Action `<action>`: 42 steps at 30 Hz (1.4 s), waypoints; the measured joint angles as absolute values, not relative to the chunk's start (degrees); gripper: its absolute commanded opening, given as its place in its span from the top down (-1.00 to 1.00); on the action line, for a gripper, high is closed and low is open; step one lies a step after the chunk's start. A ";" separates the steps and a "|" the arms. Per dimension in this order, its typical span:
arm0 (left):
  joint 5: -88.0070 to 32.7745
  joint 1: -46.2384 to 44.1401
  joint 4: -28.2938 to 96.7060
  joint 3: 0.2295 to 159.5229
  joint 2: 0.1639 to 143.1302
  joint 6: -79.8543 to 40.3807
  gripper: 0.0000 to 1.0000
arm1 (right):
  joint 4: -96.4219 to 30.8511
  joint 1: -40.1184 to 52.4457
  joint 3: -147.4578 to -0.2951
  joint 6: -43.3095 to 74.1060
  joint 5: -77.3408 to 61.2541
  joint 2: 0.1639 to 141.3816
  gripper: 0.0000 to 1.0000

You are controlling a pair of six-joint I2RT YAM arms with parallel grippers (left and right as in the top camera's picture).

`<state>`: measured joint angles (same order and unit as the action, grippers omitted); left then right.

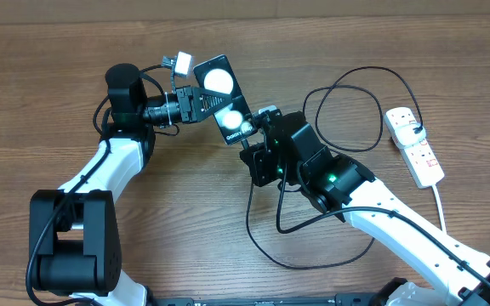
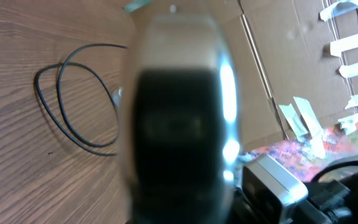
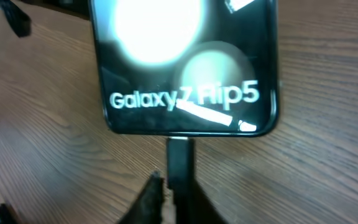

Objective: Plug charger to phone and switch on socket
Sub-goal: 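Push the USB-C plug up into the phone port with the right gripper, then lower the phone flat onto the table with both grippers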

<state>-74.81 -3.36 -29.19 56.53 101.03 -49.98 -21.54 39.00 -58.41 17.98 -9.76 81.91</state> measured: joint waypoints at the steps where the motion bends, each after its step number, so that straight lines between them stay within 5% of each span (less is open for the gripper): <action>1: -74.61 -3.36 -29.21 56.51 101.03 -49.98 0.92 | -21.50 39.00 -58.43 17.91 -9.96 81.84 0.20; 5: -74.26 -4.32 -28.08 54.76 101.12 -50.68 0.92 | -22.00 38.70 -59.13 18.09 -8.60 79.66 -0.36; 12: -71.02 -11.60 -26.55 52.23 101.27 -54.52 0.92 | -27.49 37.87 -62.11 17.82 -4.27 66.54 -0.99; 15: -67.20 -14.81 -21.39 52.29 101.27 -53.49 0.92 | -33.56 37.91 -62.30 17.74 -1.52 61.06 -1.00; 23: -48.18 -17.91 18.37 53.93 101.30 -34.52 0.92 | -48.66 37.91 -62.57 17.76 3.81 52.29 -1.00; 34: -47.94 -15.57 20.05 54.74 103.18 -11.88 0.89 | -51.16 37.89 -62.57 17.85 2.39 58.22 -1.00; 42: -56.58 -15.49 16.64 54.92 111.90 -7.88 0.69 | -51.18 37.89 -62.57 17.96 0.21 66.46 -1.00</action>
<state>-56.58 -15.49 16.64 54.92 111.90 -7.88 -51.18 37.89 -62.57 17.96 0.21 66.46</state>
